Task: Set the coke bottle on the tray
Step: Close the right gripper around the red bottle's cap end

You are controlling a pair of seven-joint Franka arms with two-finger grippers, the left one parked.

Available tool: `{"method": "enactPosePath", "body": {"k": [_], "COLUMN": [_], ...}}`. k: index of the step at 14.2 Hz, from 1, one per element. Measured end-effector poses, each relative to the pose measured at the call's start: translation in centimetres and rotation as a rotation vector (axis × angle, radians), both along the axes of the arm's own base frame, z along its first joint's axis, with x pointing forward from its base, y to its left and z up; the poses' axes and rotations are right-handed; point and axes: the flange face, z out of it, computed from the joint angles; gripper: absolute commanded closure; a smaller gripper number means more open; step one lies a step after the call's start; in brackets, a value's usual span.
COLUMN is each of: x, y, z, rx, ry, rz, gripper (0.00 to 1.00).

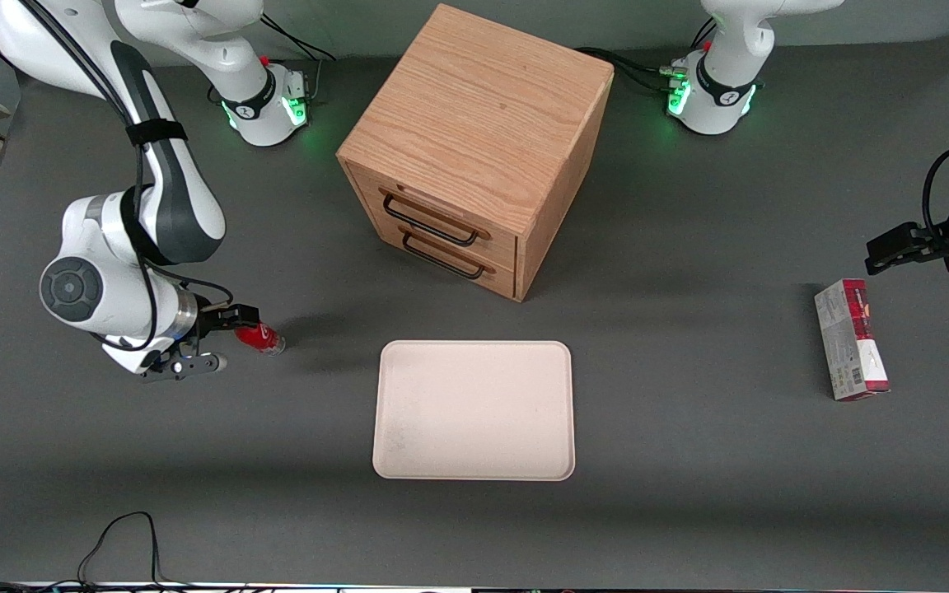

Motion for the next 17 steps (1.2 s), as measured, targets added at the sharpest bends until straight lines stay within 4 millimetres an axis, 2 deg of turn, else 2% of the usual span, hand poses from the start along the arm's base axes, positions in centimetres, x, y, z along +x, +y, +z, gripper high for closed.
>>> {"method": "enactPosePath", "body": {"k": [4,5,6,7,17], "x": [-1.4,-1.6,-1.6,-1.7,-1.7], "y": [-0.3,-0.3,-0.3,-0.3,-0.4], "z": [-0.2,-0.3,-0.3,-0.4,-0.3], "rx": [0.0,0.0,-0.001,-0.001,-0.001], "ry": [0.0,0.002,0.003,0.004,0.001], "rz": [0.007,0.007,0.007,0.007,0.006], "gripper": [0.01,0.09,0.46,0.98,1.0]}}
